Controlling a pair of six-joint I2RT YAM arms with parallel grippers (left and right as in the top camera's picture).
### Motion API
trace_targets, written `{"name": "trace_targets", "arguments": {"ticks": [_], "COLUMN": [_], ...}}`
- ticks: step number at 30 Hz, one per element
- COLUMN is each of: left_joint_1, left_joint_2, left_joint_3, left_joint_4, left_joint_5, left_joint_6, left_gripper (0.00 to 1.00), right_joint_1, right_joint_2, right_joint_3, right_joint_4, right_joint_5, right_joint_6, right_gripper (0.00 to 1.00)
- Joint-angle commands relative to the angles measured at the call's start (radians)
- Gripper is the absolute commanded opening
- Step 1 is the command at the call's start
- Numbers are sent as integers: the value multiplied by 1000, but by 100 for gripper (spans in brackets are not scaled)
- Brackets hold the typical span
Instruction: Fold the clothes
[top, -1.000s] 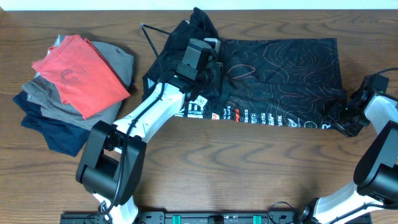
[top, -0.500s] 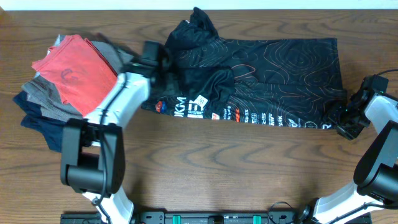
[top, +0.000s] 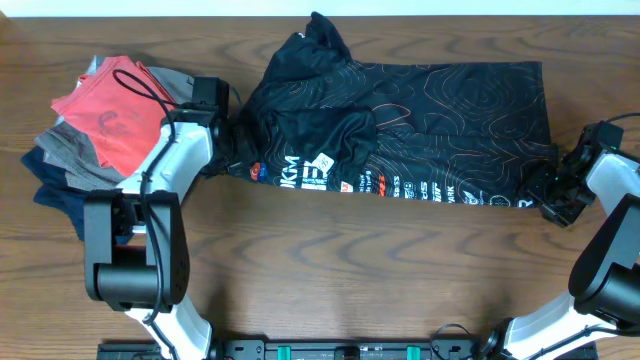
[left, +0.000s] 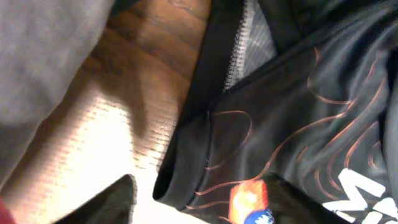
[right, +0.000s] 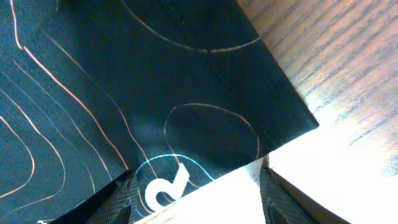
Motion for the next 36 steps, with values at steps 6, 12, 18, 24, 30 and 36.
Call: {"name": "trace_targets", "arguments": {"ticks": [6,12,18,24,30,36], "left_joint_1": [2,-2,-10,-10,-10,-10], "left_joint_2": [40,68,82,82,82,82], "left_joint_3": [-19,-20,-20,-20,-20,-20], "left_joint_4": [10,19,2,-103,-341,-593], "left_joint_5": [13,52,52,52,52,52], "left_joint_6": [-4,-1,-1,-1,-1,-1], "left_gripper": [38,39,19,6,6,6], "right_joint_1": [-10,-10,-10,-11,-52,-133], "right_joint_2": [0,0,0,0,0,0], "right_joint_3": [6,6,4,4,4,4], "right_joint_4": [22,45,54,9,-132,-229], "right_joint_5": [14,54,71,164,286,323], "right_joint_6": [-10,20,33,77,180,225], "right_gripper": [62,55,5,1,1,1]}}
